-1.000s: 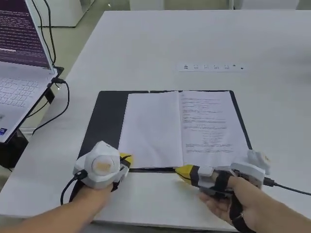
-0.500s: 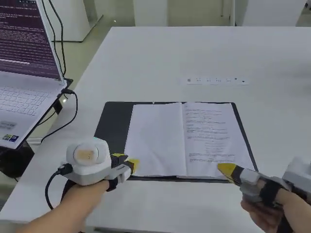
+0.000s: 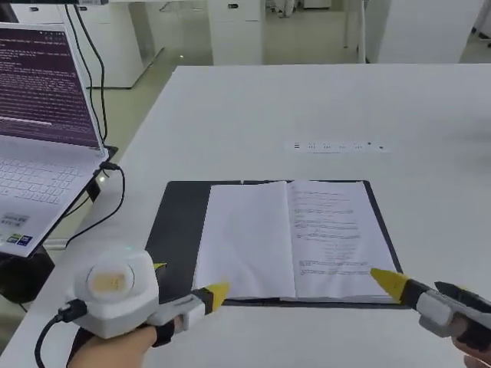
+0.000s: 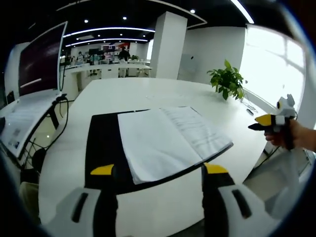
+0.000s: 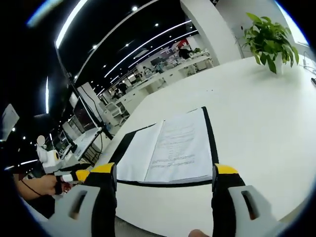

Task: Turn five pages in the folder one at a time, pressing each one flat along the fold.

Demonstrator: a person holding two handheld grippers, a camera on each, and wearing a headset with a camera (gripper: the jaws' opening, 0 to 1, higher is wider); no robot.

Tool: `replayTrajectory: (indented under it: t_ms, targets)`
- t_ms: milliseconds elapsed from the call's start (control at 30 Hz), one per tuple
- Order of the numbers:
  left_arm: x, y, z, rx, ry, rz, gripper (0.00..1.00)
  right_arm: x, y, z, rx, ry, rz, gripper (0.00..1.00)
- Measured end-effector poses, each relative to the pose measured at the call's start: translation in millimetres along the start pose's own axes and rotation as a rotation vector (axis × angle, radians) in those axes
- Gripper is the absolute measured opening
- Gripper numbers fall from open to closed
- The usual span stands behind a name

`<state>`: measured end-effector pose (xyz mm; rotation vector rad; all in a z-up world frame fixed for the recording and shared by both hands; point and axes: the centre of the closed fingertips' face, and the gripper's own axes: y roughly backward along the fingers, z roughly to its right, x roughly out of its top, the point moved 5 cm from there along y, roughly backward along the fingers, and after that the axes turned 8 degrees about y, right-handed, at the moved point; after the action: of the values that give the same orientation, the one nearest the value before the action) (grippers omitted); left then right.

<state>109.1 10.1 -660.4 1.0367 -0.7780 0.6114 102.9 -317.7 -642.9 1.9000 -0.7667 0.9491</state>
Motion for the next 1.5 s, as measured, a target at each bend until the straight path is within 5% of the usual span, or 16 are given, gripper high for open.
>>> replayTrajectory:
  t_ms: [300,700,1033,1200,1500]
  targets:
    - [4.0,11.1,4.2,0.003,0.002,0.023,0.67,19.7,16.1,9.8,-0.048,0.142,0.086,0.79]
    - [0.7,7.3,10.7,0.031,-0.058,-0.016,0.66,-4.8,19.6,34.6,-0.033,0.179,-0.016,0.76]
    - [-0.8,-7.8,26.8,0.031,-0.029,-0.009,0.65,-10.4,23.0,51.9,-0.026,0.175,-0.052,0.75]
    - [-5.4,-22.5,38.6,0.016,-0.038,-0.035,0.64,-12.1,21.3,55.3,-0.013,0.162,-0.057,0.74]
    - [-3.2,-79.9,83.4,-0.087,-0.147,-0.075,0.61,-22.3,20.2,50.1,0.001,0.136,-0.06,0.73]
